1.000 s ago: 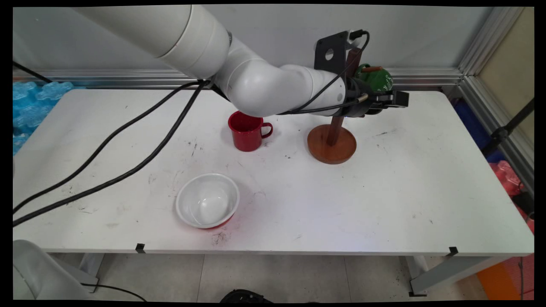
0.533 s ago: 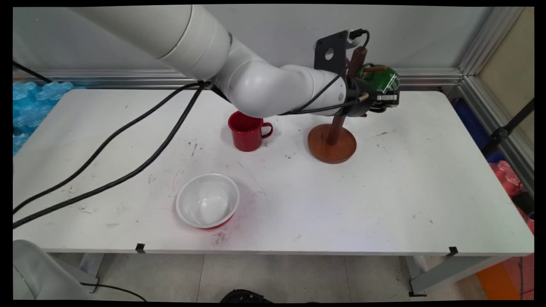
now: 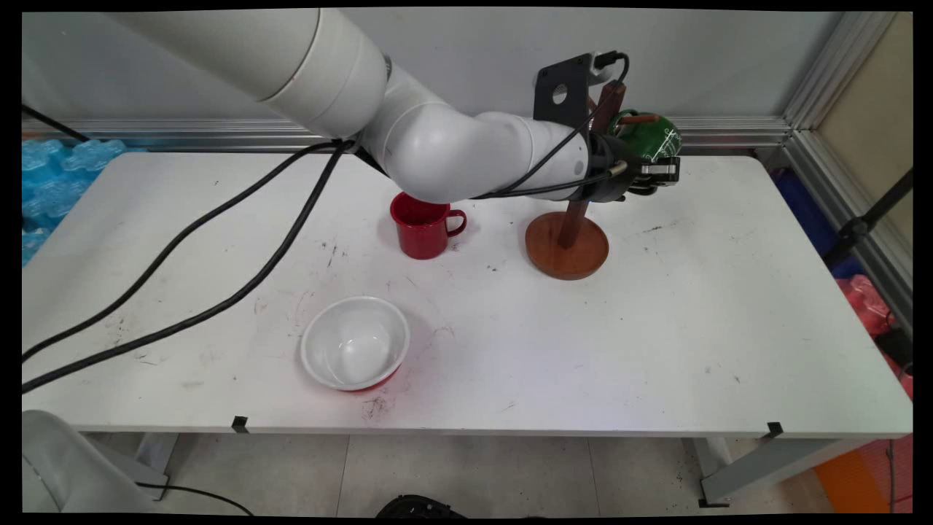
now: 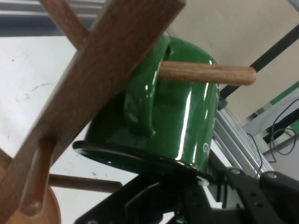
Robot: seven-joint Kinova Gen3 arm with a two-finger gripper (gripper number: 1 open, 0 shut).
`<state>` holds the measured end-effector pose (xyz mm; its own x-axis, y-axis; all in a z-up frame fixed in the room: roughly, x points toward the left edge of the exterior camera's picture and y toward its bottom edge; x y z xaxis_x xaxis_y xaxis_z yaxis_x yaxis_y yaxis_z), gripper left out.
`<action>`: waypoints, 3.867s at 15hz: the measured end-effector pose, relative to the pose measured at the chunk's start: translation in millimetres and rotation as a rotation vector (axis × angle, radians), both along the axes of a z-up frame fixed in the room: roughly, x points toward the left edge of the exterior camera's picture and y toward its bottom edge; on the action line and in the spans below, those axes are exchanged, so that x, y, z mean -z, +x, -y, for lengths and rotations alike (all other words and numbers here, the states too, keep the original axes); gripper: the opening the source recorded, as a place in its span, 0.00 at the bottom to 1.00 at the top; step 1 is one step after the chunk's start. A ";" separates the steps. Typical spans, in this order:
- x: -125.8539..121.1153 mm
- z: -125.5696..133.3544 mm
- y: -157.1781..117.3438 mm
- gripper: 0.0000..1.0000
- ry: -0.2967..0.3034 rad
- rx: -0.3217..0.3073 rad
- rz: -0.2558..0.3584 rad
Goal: Place the picked object on the table
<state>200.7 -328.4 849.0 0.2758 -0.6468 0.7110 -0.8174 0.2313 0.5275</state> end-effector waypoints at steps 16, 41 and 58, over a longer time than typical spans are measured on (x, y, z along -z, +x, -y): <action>-26.2 -18.5 4.1 0.00 -0.034 0.037 -0.009; -63.9 -46.6 23.0 0.00 -0.075 0.079 -0.025; -98.1 -66.1 52.7 0.00 -0.115 0.198 0.051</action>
<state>253.4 -262.2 947.1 0.1133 -0.5984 0.7931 -0.7752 0.4461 0.4473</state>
